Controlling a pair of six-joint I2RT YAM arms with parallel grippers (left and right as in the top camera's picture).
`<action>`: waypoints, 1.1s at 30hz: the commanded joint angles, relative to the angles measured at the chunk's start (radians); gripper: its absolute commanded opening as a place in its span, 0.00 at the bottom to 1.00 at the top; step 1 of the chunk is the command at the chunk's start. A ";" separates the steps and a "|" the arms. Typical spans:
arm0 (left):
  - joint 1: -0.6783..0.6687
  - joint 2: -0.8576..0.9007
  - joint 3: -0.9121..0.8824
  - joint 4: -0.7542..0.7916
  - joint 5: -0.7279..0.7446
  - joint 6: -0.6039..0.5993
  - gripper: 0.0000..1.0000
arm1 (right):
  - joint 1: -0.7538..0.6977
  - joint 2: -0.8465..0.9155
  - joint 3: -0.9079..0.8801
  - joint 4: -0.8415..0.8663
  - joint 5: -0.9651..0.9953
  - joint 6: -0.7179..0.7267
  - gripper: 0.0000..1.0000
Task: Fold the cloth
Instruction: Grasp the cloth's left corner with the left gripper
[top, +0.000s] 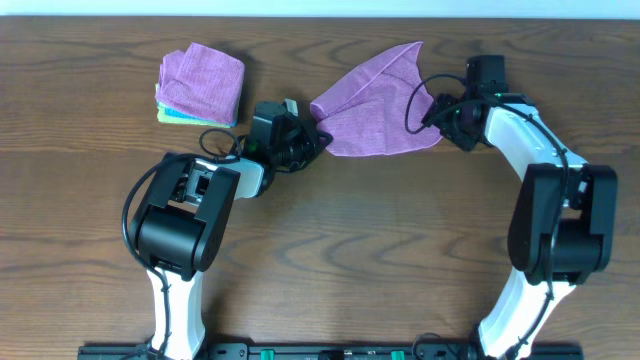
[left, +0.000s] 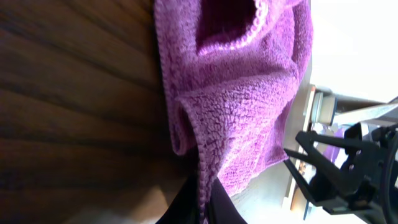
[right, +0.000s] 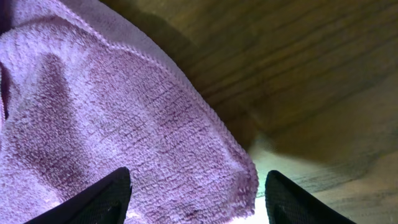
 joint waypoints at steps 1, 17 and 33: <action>0.001 0.011 -0.007 0.001 0.033 0.018 0.06 | -0.002 0.013 -0.011 0.003 0.014 0.011 0.69; 0.001 0.011 -0.007 0.002 0.059 0.018 0.06 | 0.029 0.070 -0.013 0.029 0.014 0.021 0.64; 0.089 0.011 -0.007 0.001 0.248 0.095 0.06 | 0.030 0.085 -0.014 -0.037 0.069 -0.044 0.01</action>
